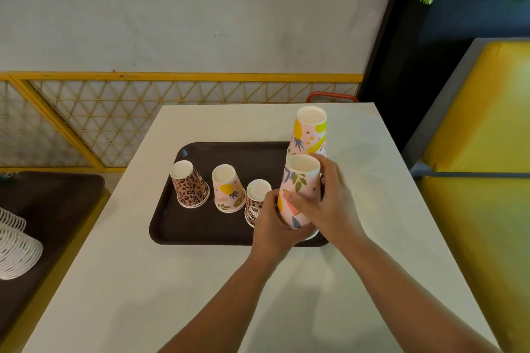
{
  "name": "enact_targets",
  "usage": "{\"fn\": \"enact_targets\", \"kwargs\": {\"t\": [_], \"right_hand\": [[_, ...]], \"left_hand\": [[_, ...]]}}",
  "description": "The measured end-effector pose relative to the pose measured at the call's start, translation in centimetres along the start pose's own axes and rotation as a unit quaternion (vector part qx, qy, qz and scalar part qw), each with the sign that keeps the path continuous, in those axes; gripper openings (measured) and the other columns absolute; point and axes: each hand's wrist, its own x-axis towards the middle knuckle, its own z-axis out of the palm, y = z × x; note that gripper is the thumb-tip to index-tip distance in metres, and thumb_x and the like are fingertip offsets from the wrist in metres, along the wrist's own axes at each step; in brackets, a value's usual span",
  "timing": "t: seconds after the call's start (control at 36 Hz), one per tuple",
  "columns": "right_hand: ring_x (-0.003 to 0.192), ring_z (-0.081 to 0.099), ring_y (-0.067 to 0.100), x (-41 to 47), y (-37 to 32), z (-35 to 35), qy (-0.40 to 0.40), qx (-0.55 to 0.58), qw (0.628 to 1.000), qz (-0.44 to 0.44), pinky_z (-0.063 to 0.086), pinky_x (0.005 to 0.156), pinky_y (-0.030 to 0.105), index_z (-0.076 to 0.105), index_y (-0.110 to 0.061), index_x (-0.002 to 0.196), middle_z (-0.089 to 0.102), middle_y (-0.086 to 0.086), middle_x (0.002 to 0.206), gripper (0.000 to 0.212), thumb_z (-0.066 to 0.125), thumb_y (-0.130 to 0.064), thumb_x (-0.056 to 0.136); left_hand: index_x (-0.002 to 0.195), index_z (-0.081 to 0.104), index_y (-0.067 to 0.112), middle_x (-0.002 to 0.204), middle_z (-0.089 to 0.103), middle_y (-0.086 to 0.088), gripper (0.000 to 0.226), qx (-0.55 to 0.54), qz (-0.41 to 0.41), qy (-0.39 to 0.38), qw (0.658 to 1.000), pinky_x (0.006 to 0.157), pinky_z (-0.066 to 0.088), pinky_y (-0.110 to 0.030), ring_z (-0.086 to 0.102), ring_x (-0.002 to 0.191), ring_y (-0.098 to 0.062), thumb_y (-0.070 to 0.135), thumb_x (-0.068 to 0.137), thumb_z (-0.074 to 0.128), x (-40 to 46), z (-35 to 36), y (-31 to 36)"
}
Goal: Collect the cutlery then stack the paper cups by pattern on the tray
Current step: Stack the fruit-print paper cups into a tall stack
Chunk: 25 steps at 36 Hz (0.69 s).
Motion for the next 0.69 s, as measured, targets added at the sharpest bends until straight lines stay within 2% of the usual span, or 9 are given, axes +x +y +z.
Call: {"fn": "enact_targets", "kwargs": {"t": [0.08,0.17,0.22,0.28,0.36,0.44,0.56,0.69], "right_hand": [[0.105,0.054,0.006,-0.2,0.2,0.0,-0.016,0.001,1.0,0.021,0.041,0.075,0.003,0.044,-0.017,0.126,0.056,-0.007,0.117,0.068,0.077,-0.037,0.07],[0.097,0.055,0.003,-0.1,0.2,-0.2,-0.013,-0.002,1.0,0.026,0.042,0.072,0.005,0.045,-0.018,0.124,0.057,-0.011,0.111,0.062,0.074,-0.037,0.073],[0.093,0.055,0.003,0.0,0.1,-0.3,-0.002,-0.001,1.0,0.022,0.042,0.071,0.005,0.045,-0.018,0.124,0.055,-0.014,0.106,0.06,0.073,-0.036,0.074],[0.091,0.055,0.002,0.2,-0.1,-0.4,0.003,0.002,1.0,0.019,0.043,0.069,0.006,0.046,-0.019,0.123,0.054,-0.015,0.104,0.058,0.072,-0.035,0.075],[0.092,0.056,0.002,0.4,-0.3,-0.7,0.006,0.018,1.0,0.013,0.045,0.069,0.006,0.045,-0.017,0.124,0.056,-0.014,0.106,0.057,0.072,-0.033,0.075],[0.095,0.059,0.006,0.8,-0.8,-1.1,0.015,0.032,0.999,0.002,0.05,0.073,0.013,0.046,-0.015,0.122,0.059,-0.01,0.108,0.055,0.071,-0.031,0.076],[0.088,0.061,0.0,2.2,-2.5,-2.1,0.039,0.059,0.997,-0.02,0.051,0.066,0.01,0.046,-0.024,0.113,0.06,-0.014,0.1,0.042,0.069,-0.031,0.078],[0.096,0.063,0.002,5.5,-5.5,-3.7,0.12,0.118,0.983,-0.07,0.054,0.073,0.019,0.045,-0.025,0.116,0.062,-0.016,0.104,0.046,0.068,-0.039,0.078]], "left_hand": [[0.119,0.045,0.023,0.111,0.059,0.016,0.073,-0.008,0.017,0.003,1.0,0.078,0.053,-0.015,0.059,0.105,-0.006,0.014,0.061,0.088,0.0,0.2,0.2],[0.123,0.044,0.023,0.114,0.058,0.016,0.078,-0.011,0.024,-0.01,1.0,0.078,0.052,-0.013,0.058,0.105,0.001,0.014,0.06,0.089,0.0,0.3,0.5],[0.126,0.043,0.02,0.117,0.06,0.013,0.084,-0.025,0.019,-0.022,0.999,0.08,0.053,-0.016,0.059,0.104,0.004,0.012,0.057,0.091,0.1,0.3,0.6],[0.129,0.042,0.019,0.119,0.06,0.01,0.088,-0.022,0.013,-0.03,0.999,0.084,0.054,-0.019,0.059,0.106,0.0,0.013,0.056,0.091,0.1,0.3,0.6],[0.126,0.044,0.019,0.115,0.06,0.013,0.081,-0.001,0.006,-0.033,0.999,0.082,0.053,-0.015,0.059,0.105,-0.004,0.014,0.059,0.09,0.0,0.1,0.3],[0.122,0.046,0.023,0.112,0.061,0.012,0.076,0.011,-0.015,-0.024,1.0,0.084,0.053,-0.02,0.059,0.105,-0.008,0.016,0.06,0.089,-0.3,-0.1,0.0],[0.116,0.047,0.027,0.108,0.062,0.012,0.072,0.023,-0.027,-0.007,0.999,0.079,0.053,-0.02,0.061,0.1,-0.007,0.02,0.058,0.089,-0.6,-0.4,-0.5],[0.12,0.048,0.024,0.112,0.063,0.009,0.073,0.021,-0.022,-0.008,1.0,0.074,0.051,-0.01,0.062,0.102,-0.008,0.02,0.06,0.089,-0.7,-0.6,-0.7]]}}
